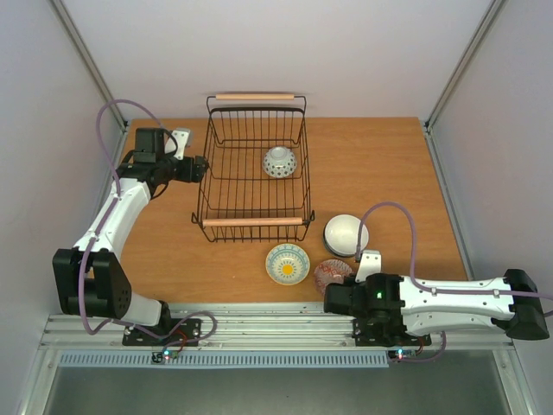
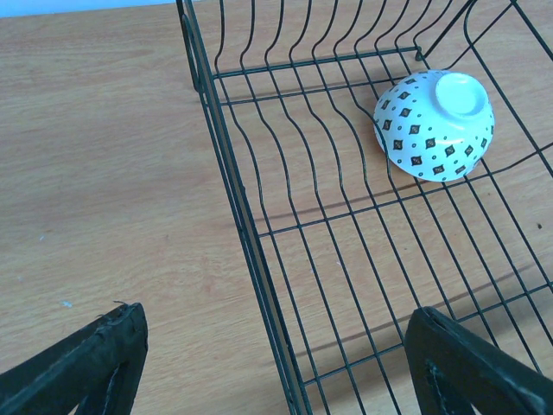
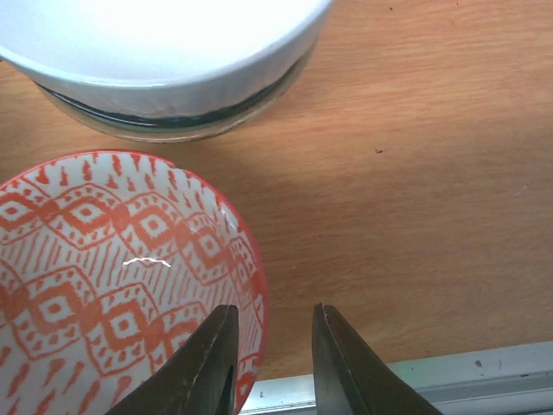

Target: Load the bowls into the dish rack

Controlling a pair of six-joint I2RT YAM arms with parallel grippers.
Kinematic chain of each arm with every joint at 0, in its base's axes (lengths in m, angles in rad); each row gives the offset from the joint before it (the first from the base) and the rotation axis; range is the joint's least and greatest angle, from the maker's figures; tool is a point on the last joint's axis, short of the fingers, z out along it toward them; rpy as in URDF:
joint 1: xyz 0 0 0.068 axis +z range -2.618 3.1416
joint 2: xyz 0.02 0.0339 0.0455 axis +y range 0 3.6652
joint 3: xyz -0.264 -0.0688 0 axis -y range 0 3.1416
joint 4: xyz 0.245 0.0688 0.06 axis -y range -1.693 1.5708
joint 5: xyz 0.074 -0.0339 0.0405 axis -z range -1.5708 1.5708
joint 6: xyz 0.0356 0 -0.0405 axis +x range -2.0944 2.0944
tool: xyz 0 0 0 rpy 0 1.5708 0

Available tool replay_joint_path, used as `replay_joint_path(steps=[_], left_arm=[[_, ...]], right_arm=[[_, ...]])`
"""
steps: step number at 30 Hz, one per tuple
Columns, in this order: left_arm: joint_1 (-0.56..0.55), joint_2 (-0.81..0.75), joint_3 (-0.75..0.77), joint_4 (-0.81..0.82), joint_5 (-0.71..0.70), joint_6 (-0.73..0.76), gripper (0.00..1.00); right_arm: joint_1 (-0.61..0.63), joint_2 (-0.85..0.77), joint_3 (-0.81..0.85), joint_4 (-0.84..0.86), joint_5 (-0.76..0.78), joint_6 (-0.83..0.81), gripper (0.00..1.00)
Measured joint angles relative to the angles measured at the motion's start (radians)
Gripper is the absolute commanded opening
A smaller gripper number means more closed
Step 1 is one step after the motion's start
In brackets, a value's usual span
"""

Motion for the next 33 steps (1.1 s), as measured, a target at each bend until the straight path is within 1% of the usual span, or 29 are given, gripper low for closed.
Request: replay_joint_path(steps=[7, 16, 20, 25, 26, 30, 33], left_arm=[[0.000, 0.000, 0.000, 0.000, 0.000, 0.000, 0.82], [0.000, 0.000, 0.000, 0.000, 0.000, 0.000, 0.82], [0.000, 0.000, 0.000, 0.000, 0.000, 0.000, 0.83], [0.000, 0.000, 0.000, 0.000, 0.000, 0.000, 0.82], [0.000, 0.000, 0.000, 0.000, 0.000, 0.000, 0.82], [0.000, 0.000, 0.000, 0.000, 0.000, 0.000, 0.82], [0.000, 0.000, 0.000, -0.001, 0.001, 0.000, 0.82]], right_arm=[[0.000, -0.001, -0.040, 0.008, -0.006, 0.040, 0.27], [0.000, -0.001, -0.119, 0.129, -0.027, 0.043, 0.27], [0.000, 0.002, -0.131, 0.162, -0.034, 0.043, 0.21], [0.000, 0.015, -0.138, 0.198, -0.035, 0.039, 0.03], [0.001, 0.016, -0.137, 0.206, -0.027, 0.042, 0.02], [0.010, 0.016, -0.105, 0.209, -0.013, 0.052, 0.01], [0.033, 0.032, -0.084, 0.173, -0.008, 0.068, 0.01]])
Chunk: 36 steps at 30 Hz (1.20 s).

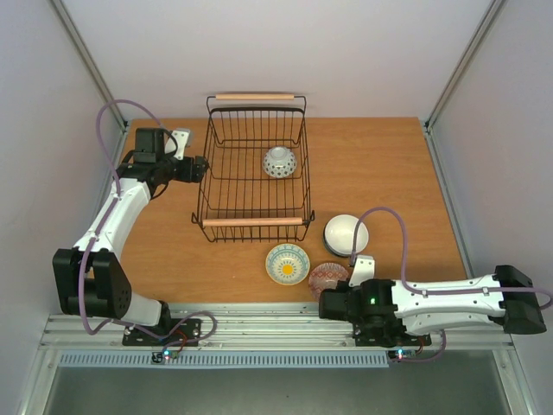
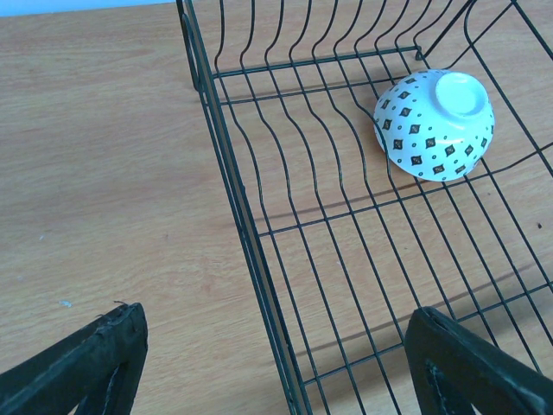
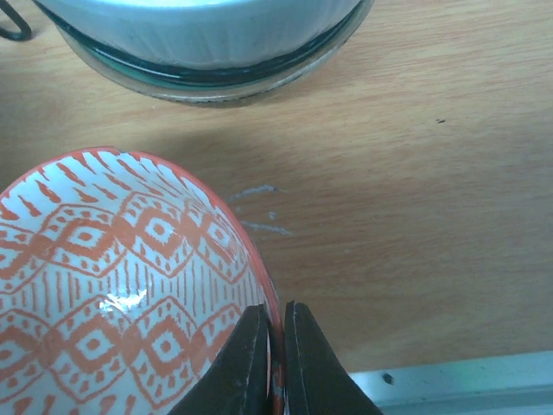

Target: Load the bowls into the dish rack

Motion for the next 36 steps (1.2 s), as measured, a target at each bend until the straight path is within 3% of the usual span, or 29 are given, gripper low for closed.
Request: replay_joint_path(steps=[8, 13, 18, 21, 23, 28, 36], left_arm=[[0.000, 0.000, 0.000, 0.000, 0.003, 0.000, 0.83], [0.000, -0.001, 0.000, -0.001, 0.022, -0.001, 0.83], [0.000, -0.009, 0.000, -0.005, 0.071, -0.002, 0.83], [0.000, -0.020, 0.000, -0.005, 0.085, -0.004, 0.83], [0.000, -0.028, 0.000, -0.006, 0.090, -0.004, 0.83], [0.000, -0.054, -0.011, -0.002, 0.093, -0.005, 0.85], [0.000, -0.075, -0.031, 0.008, 0.154, -0.012, 0.88]], right_arm=[[0.116, 0.046, 0.177, -0.271, 0.055, 0.062, 0.01], [0.130, 0.062, 0.352, -0.327, 0.159, -0.039, 0.01], [0.122, 0.105, 0.552, -0.250, 0.301, -0.340, 0.01], [0.052, 0.121, 0.625, -0.068, 0.319, -0.637, 0.02], [-0.003, 0.134, 0.662, 0.078, 0.277, -0.840, 0.01], [-0.256, 0.291, 0.790, 0.274, 0.132, -1.159, 0.01], [-0.462, 0.563, 1.032, 0.404, -0.075, -1.405, 0.01]])
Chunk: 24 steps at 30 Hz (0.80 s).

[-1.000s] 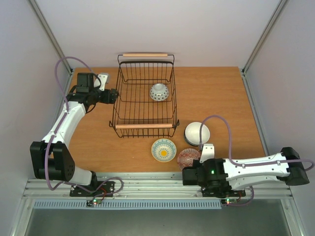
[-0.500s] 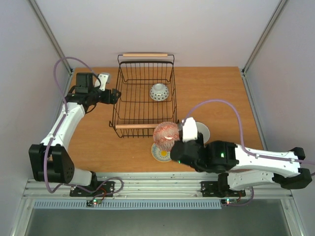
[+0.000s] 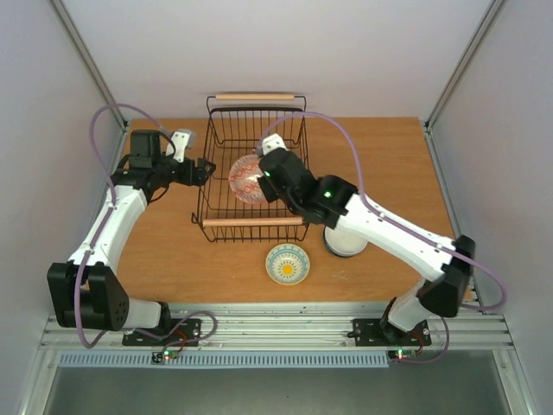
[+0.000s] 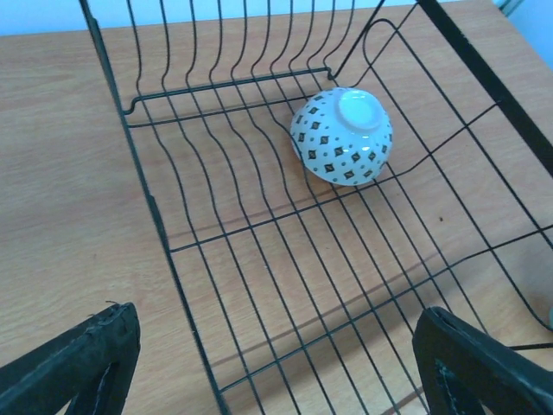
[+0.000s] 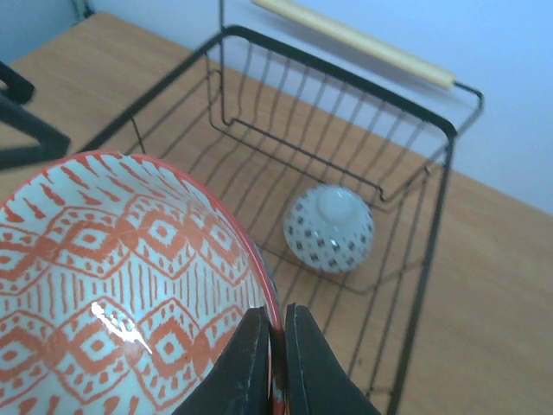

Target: Load the bowls into the dish rack

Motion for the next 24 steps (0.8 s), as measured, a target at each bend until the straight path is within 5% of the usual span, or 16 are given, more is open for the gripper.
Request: replay_joint_path(steps=[9, 24], left_arm=[[0.008, -0.005, -0.020, 0.003, 0.125, -0.003, 0.89], [0.027, -0.037, -0.043, 0.024, 0.302, 0.008, 0.88]], right_arm=[[-0.040, 0.282, 0.270, 0.009, -0.053, -0.119, 0.01], [-0.078, 0.378, 0.355, 0.003, -0.028, -0.171, 0.01]])
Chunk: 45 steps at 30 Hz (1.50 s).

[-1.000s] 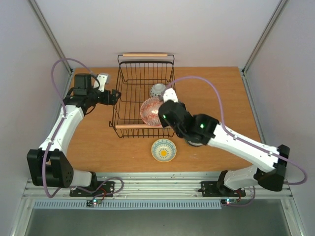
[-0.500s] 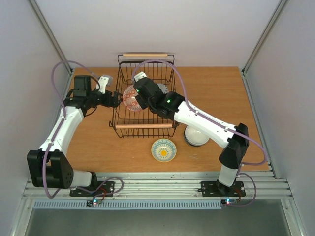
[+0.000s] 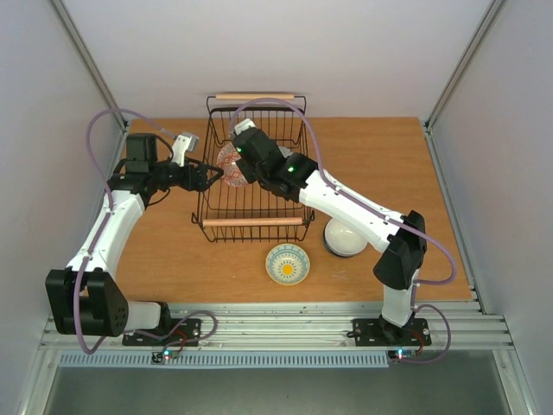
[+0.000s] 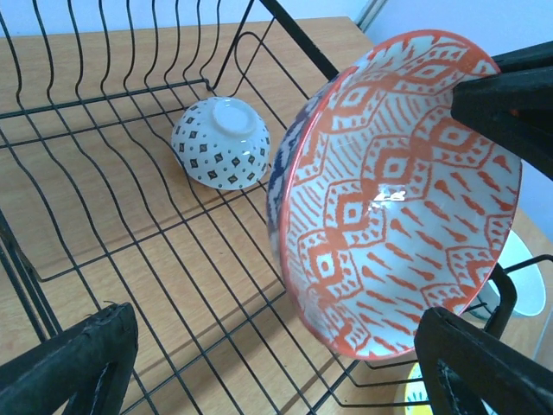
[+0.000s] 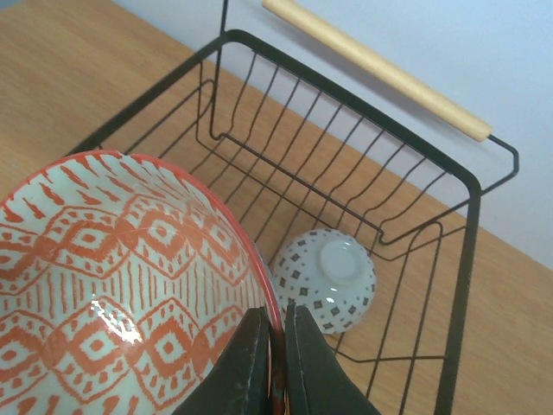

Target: Load the bowls into the dish rack

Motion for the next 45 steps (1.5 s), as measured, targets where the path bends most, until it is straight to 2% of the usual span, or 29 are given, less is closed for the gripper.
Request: replay_joint_path(steps=[2, 4, 9, 10, 14, 21, 23, 25, 29, 35, 39, 45], left_arm=[[0.000, 0.000, 0.000, 0.001, 0.008, 0.000, 0.86], [0.000, 0.002, 0.000, 0.002, 0.010, 0.000, 0.78], [0.000, 0.019, 0.000, 0.011, 0.007, -0.003, 0.73], [0.000, 0.023, 0.000, 0.011, 0.005, -0.003, 0.68], [0.000, 0.029, 0.000, 0.014, -0.008, -0.015, 0.33], [-0.007, 0.035, 0.000, 0.018, -0.024, -0.028, 0.01], [-0.005, 0.046, 0.000, 0.013, -0.045, -0.037, 0.00], [-0.005, 0.053, -0.001, 0.007, -0.044, -0.038, 0.00], [-0.005, 0.062, -0.002, 0.000, -0.047, -0.018, 0.00], [0.011, 0.067, -0.007, 0.009, 0.043, 0.005, 0.01], [0.057, 0.067, -0.028, 0.032, 0.107, -0.002, 0.01], [0.098, 0.074, -0.037, 0.065, 0.220, -0.024, 0.00]], right_arm=[[0.000, 0.003, 0.008, 0.002, -0.018, 0.001, 0.01], [0.001, 0.003, 0.011, 0.003, -0.039, 0.005, 0.01], [0.006, 0.003, 0.012, 0.004, -0.080, 0.006, 0.01], [0.006, 0.003, 0.012, 0.006, -0.090, 0.006, 0.01], [0.012, 0.003, 0.003, 0.018, -0.123, 0.008, 0.01], [0.023, 0.003, -0.023, 0.046, -0.158, 0.016, 0.01], [0.025, 0.003, -0.031, 0.077, -0.164, 0.031, 0.02], [0.030, 0.002, -0.043, 0.091, -0.159, 0.032, 0.09], [0.029, -0.022, -0.098, 0.138, -0.194, 0.027, 0.40], [0.010, -0.137, -0.233, 0.188, -0.308, 0.045, 0.73], [-0.052, -0.233, -0.315, 0.226, -0.475, 0.095, 0.83], [-0.161, -0.293, -0.352, 0.277, -0.745, 0.184, 0.92]])
